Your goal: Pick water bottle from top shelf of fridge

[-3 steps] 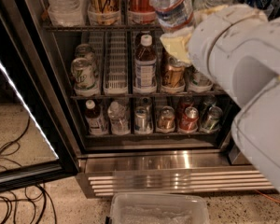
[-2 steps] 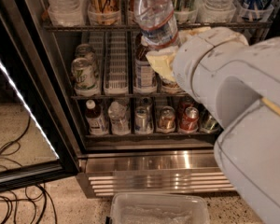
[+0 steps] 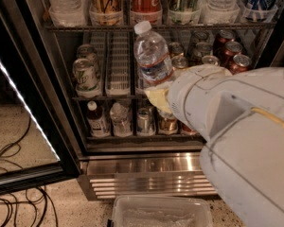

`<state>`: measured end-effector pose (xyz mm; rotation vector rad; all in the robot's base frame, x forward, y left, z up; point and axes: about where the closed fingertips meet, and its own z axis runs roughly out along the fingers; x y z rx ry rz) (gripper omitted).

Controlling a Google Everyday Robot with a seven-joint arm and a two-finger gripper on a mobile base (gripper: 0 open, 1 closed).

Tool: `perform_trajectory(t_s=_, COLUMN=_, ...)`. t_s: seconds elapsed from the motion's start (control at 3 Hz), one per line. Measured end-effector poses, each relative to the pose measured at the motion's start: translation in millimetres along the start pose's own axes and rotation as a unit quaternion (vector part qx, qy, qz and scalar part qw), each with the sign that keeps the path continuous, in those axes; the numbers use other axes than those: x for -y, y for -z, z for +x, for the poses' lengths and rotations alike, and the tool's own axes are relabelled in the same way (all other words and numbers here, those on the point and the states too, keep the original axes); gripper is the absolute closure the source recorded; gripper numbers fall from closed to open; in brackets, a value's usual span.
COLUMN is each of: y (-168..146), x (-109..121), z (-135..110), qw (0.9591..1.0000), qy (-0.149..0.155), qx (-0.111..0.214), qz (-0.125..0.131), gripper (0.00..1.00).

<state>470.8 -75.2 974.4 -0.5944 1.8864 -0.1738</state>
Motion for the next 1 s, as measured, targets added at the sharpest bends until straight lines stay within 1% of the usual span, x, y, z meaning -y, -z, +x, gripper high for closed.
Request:
perform_trajectory(t_s=0.33, y=9.6, x=-5.2, z=13.0, qw=0.9991, qy=-0.018, qx=-0.033, qz=-0.018, gripper=1.0)
perform_trajectory(t_s=0.67, y=12.1, x=-10.6, z=10.0, qw=0.9984, qy=-0.036, qx=-0.033, qz=-0.028, gripper=1.0)
perform_trajectory(t_s=1.0, y=12.1, x=-10.6, z=10.0, qw=0.9984, qy=-0.036, qx=-0.033, qz=-0.028, gripper=1.0)
